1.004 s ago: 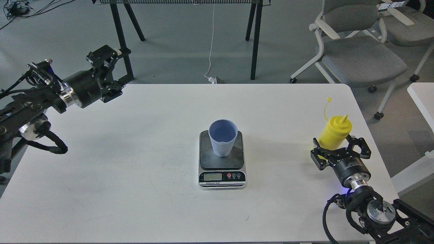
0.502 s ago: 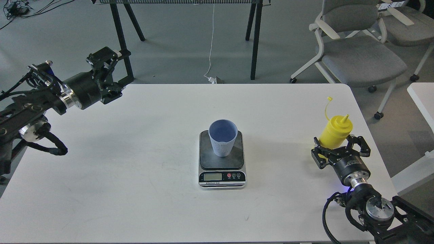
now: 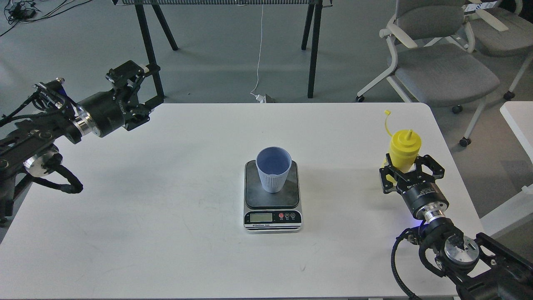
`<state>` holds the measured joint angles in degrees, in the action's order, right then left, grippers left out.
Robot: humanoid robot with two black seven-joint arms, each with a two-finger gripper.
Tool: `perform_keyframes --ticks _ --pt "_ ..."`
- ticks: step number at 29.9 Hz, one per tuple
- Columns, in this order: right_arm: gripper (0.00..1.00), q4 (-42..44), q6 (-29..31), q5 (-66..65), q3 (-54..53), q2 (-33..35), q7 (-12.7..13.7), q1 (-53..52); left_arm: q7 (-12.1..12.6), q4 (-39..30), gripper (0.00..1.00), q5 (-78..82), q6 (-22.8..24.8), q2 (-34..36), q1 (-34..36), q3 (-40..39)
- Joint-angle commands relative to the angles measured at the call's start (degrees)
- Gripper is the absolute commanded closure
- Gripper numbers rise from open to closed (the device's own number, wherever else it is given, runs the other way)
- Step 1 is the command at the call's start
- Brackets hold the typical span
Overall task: Pour seasoning into cup on scale with both arms
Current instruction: 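Lift the yellow bottle and tip it nozzle-down above the blue cup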
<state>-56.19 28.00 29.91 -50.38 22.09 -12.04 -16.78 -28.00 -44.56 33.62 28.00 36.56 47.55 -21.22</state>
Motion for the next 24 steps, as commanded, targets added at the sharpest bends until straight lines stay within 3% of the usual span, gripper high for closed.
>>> perform_keyframes --ticks 1,5,11,17,24 --pt "0.99 -5.2 0.0 -4.9 -1.1 7.8 0.0 -7.9 0.0 0.0 0.01 0.0 0.0 0.0 0.0 0.0" --pt "0.99 -5.6 0.0 -16.5 1.3 11.4 -0.1 -18.4 0.0 -0.1 0.01 0.0 0.0 -0.3 0.1 -0.2" --pt "0.98 -3.6 -0.3 -30.4 19.5 13.0 -1.9 -36.1 0.0 -0.1 0.01 0.0 0.0 -1.5 0.2 -0.4" --pt "0.98 1.0 -6.9 -43.8 28.5 10.2 -2.5 -44.2 0.0 -0.1 0.01 0.0 0.0 -1.4 -0.1 -0.4" --pt "0.98 10.0 -9.6 -55.7 40.3 0.3 -2.5 -51.9 0.0 -0.1 0.01 0.0 0.0 -1.3 -0.1 -0.5"
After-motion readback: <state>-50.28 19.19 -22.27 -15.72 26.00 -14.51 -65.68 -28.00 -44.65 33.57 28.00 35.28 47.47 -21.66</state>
